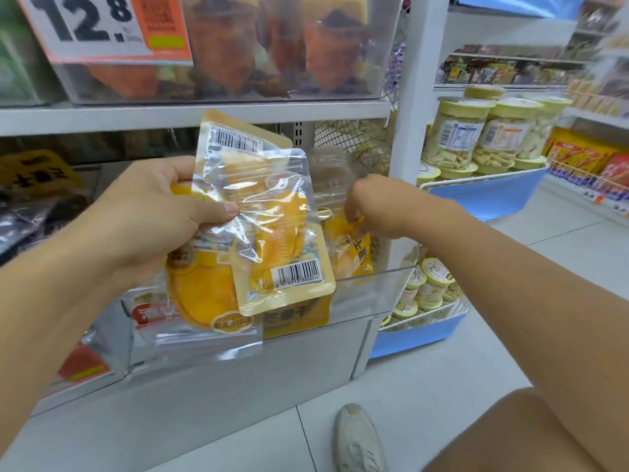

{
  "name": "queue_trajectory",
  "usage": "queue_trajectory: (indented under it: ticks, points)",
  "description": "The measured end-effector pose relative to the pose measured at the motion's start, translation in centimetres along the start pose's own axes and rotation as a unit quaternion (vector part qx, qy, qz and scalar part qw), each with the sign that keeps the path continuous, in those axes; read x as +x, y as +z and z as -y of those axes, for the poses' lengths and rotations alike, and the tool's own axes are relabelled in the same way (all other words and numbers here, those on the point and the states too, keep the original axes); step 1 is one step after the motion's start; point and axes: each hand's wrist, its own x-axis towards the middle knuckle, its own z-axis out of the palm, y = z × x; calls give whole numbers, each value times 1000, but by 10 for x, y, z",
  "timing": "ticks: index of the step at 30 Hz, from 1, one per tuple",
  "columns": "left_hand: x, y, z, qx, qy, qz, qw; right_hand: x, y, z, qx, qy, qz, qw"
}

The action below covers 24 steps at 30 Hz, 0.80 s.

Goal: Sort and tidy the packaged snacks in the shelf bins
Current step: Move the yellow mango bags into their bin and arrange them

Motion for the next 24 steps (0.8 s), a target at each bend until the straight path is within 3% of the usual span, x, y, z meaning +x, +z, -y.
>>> queue_trajectory:
  ticks: [4, 6, 9, 12, 15, 17, 20, 24]
  points:
    - [1, -2, 0, -2, -5, 3, 1000, -14, -16, -16, 239, -40, -22, 970]
    - [0, -2, -1, -7, -6, 3, 1000, -21, -22, -16, 283, -57, -33, 957]
    - [0, -2, 0, -9, -5, 1, 1000, -20, -22, -3, 135, -100, 34, 985]
    - [-2, -1, -1, -6, -7, -8, 1000, -16, -10, 27, -15, -96, 113, 989]
    - [-3, 1, -1, -4, -4, -13, 1000, -13, -6, 46, -27, -89, 126, 988]
    - [-2, 1, -1, -6, -6, -12, 1000, -17, -22, 33, 0, -93, 75, 993]
    - [-1, -2, 0, -14, -15, -5, 1000, -38, -45, -4, 145, -81, -29, 986]
    - [-1, -2, 1, -22, -15, -7, 1000, -63, -19, -21, 449, 40, -130, 883]
